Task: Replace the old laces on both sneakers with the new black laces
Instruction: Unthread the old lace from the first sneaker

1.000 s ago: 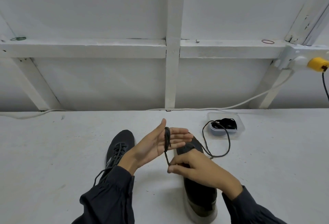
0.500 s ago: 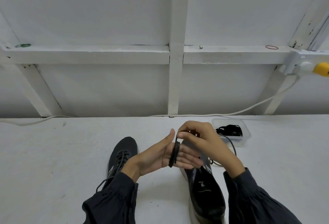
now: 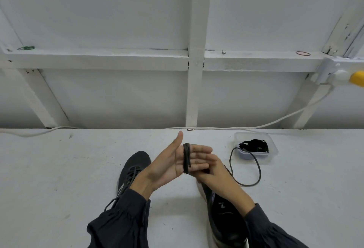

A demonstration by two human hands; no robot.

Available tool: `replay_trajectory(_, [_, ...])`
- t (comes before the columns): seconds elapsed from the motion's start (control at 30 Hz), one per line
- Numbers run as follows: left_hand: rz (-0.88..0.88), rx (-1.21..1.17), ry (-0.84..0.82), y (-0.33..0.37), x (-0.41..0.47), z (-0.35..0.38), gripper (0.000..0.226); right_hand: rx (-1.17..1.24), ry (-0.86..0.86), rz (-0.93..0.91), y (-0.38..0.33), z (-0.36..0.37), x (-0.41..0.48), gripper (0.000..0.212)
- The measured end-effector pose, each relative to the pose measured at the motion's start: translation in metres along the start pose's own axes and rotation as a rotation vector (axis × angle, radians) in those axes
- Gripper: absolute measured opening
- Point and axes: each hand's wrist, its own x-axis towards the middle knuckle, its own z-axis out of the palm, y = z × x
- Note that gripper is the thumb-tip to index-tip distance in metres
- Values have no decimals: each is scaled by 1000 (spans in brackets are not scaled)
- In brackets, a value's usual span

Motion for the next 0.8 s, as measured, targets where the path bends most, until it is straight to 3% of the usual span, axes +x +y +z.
replay_trajectory(0.07, [25, 9, 26, -1, 1, -2, 79, -25, -87, -33, -8, -7, -9, 29])
replay_trajectory(0.2, [44, 72, 76, -4, 5, -2, 77, -73, -326, -36, -17, -24, -23, 21])
replay_trajectory(0.33, [-36, 224, 116, -7, 7, 2, 76, -58, -393, -75, -32, -38, -33, 18])
replay_trajectory(0.47, [-157, 276, 92, -11, 2, 4, 79, 86, -330, -139, -52, -58, -28, 17])
replay_trajectory(0.6, [-170, 245, -58, -12, 2, 6, 92, 35, -102, -236, -49, -67, -6, 18])
replay_trajectory(0.8, [-150, 213, -149, -11, 3, 12, 95, 120, 109, -173, -19, -45, 17, 8])
